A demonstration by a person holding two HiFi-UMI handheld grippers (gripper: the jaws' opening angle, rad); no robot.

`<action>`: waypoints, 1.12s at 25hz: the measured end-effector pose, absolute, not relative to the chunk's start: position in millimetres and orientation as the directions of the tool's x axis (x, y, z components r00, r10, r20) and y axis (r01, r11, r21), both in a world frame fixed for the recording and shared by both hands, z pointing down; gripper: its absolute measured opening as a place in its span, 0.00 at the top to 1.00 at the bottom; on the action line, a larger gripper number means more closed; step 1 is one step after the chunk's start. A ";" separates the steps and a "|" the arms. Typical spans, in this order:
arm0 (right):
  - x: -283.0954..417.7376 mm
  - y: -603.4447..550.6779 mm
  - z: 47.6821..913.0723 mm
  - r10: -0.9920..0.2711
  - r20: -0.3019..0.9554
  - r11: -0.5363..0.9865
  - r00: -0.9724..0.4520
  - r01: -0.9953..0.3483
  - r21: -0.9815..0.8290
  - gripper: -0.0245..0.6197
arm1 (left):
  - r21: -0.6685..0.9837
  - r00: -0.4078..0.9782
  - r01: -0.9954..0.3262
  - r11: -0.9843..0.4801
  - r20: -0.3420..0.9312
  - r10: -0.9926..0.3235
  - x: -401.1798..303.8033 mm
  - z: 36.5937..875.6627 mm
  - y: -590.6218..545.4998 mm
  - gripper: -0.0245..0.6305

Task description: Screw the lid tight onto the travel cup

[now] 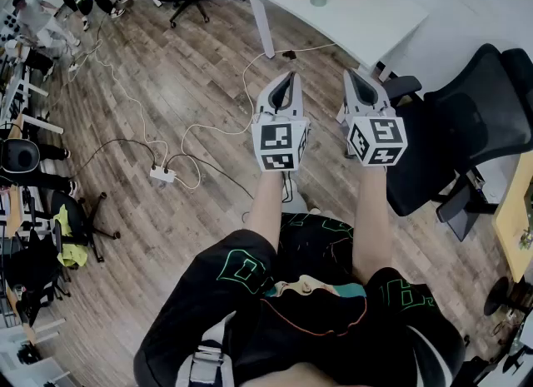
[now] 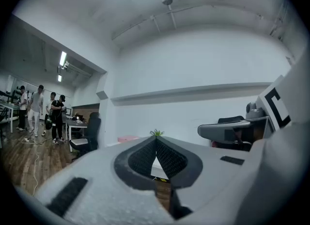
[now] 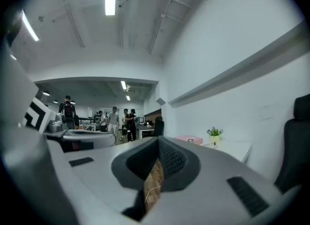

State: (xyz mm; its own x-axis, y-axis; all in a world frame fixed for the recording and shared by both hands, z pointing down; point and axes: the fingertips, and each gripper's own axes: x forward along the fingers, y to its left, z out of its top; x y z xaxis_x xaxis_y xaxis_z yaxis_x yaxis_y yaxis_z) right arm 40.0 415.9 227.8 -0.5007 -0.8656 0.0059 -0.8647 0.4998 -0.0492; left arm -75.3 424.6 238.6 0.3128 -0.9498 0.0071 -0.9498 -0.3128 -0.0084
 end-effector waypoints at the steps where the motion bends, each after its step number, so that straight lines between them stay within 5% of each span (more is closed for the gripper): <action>1: 38.7 409.6 230.1 -0.866 0.010 0.498 -0.499 -0.866 -0.047 0.96 | -0.009 0.314 -0.949 -0.315 0.012 -0.949 -76.7 241.7 418.9 0.95; 15: 4.3 324.8 258.2 -0.886 0.025 0.456 -0.464 -0.878 -0.146 0.95 | 0.032 0.386 -0.922 -0.385 0.080 -0.919 -104.2 279.9 329.2 0.95; 28: -23.8 270.7 231.1 -0.903 0.025 0.426 -0.430 -0.901 -0.083 0.95 | 0.085 0.417 -0.906 -0.415 0.014 -0.909 -135.6 260.2 265.2 0.95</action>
State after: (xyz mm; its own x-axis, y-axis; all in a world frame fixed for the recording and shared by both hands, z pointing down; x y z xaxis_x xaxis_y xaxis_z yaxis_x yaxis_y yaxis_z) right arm -23.8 270.7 231.1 -0.4296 -0.9027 0.0249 -0.9007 0.4264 -0.0827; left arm -135.6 265.2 260.2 0.4174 -0.9086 0.0137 -0.9059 -0.4148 0.0850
